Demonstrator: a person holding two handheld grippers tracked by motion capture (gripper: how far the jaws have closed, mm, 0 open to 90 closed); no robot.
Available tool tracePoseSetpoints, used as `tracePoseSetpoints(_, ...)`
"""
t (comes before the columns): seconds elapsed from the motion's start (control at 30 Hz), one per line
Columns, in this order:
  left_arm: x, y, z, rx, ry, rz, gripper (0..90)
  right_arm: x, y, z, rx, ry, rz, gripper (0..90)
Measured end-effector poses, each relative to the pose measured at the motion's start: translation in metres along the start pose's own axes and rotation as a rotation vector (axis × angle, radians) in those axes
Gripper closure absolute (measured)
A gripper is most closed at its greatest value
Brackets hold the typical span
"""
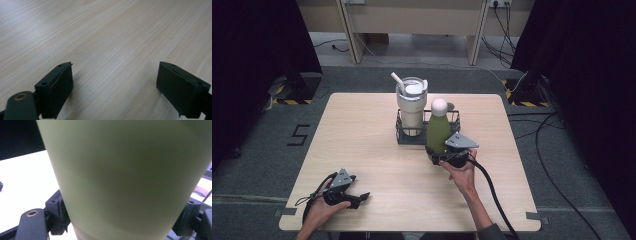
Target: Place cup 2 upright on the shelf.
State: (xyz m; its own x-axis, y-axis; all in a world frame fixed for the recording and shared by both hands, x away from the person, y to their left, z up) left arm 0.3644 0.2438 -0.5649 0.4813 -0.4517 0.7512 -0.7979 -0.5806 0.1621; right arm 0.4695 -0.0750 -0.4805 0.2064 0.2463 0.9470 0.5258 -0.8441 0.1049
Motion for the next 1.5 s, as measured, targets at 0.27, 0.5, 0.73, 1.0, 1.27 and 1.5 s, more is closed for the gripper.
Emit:
tracePoseSetpoints(0.27,0.000,0.000,0.000,0.000,0.000,0.000,13.2,0.015,0.006,-0.004,0.002,0.002,0.009,20.9)
tracePoseSetpoints(0.5,0.000,0.000,0.000,0.000,0.000,0.000,13.2,0.032,0.013,-0.007,-0.006,-0.004,0.001,20.9)
tracePoseSetpoints(0.73,0.000,0.000,0.000,0.000,0.001,0.000,13.2,0.049,0.023,-0.007,-0.011,-0.007,0.020,20.9)
tracePoseSetpoints(1.0,0.000,0.000,0.000,0.000,0.001,0.000,13.2,0.069,0.035,0.000,-0.021,-0.017,0.022,20.9)
tracePoseSetpoints(1.27,0.000,0.000,0.000,0.000,0.000,0.000,13.3,0.080,0.047,0.014,-0.035,-0.027,0.047,20.9)
tracePoseSetpoints(1.5,0.000,0.000,0.000,-0.001,-0.001,-0.001,13.3,0.085,0.061,0.032,-0.073,-0.023,0.064,20.9)
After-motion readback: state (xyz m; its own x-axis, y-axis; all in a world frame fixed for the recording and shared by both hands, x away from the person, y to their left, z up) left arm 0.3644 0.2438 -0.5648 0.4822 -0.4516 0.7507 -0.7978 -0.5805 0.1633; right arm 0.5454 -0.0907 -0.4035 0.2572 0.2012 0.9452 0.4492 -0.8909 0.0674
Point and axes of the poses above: each handheld gripper's, and its own axes: z roughly forward along the jaws, x roughly out of its top, y roughly to its right, the point moved 6 cm from there along z, roughly forward along the jaws, and after that the axes turned 13 degrees about -x, right-handed, at the moved point
